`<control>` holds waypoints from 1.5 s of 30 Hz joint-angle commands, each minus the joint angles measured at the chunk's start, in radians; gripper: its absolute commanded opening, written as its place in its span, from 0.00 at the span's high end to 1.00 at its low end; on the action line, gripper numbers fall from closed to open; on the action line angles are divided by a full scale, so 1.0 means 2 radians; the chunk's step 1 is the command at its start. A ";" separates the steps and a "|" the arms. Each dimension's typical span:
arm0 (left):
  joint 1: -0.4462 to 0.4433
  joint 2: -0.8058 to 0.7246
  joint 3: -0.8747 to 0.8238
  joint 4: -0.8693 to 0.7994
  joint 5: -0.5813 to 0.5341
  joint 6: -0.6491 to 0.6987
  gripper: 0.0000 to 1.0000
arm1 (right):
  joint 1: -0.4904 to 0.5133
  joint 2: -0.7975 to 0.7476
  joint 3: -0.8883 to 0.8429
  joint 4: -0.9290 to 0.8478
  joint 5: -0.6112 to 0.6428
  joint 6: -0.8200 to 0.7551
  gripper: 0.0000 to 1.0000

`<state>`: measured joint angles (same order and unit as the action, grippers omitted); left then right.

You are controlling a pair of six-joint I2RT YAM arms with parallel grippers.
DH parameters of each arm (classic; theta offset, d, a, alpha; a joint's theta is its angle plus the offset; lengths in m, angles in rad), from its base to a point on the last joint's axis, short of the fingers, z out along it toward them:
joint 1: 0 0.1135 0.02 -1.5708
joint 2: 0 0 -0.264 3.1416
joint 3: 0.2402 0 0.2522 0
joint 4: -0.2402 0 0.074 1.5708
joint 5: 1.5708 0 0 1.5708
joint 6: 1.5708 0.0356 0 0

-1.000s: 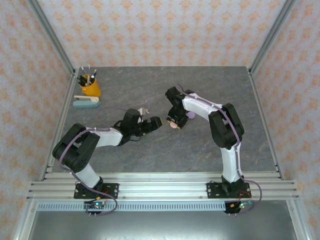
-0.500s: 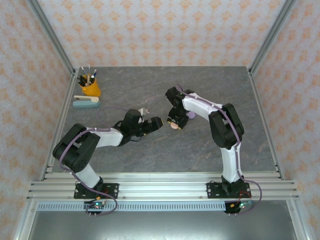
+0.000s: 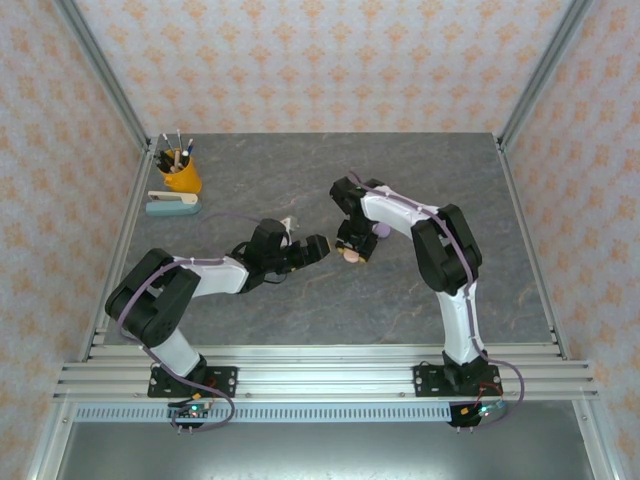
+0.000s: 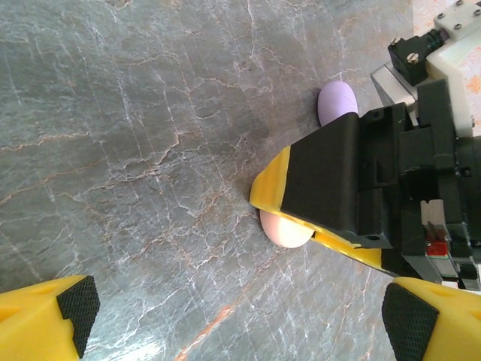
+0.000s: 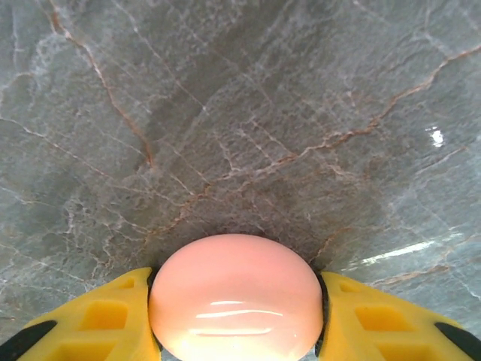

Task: Insert the wireless bluetooth earbuds into the charging case

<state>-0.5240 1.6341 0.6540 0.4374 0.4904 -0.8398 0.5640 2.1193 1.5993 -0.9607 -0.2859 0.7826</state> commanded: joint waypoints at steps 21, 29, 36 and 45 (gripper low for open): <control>-0.003 -0.014 0.020 -0.007 -0.013 0.000 0.01 | -0.002 0.031 0.043 -0.052 0.051 -0.038 0.41; -0.003 -0.016 0.023 -0.010 -0.012 0.001 0.01 | -0.003 0.036 0.041 -0.048 0.050 -0.085 0.40; -0.003 -0.015 0.026 -0.013 -0.013 0.002 0.01 | -0.003 0.035 0.033 -0.049 0.049 -0.107 0.40; -0.003 -0.017 0.031 -0.024 -0.015 0.004 0.01 | -0.003 0.026 0.005 -0.026 0.028 -0.113 0.41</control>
<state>-0.5240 1.6314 0.6880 0.4110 0.4889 -0.8398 0.5606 2.1681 1.6566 -1.0027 -0.2203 0.5739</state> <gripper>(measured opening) 0.992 0.592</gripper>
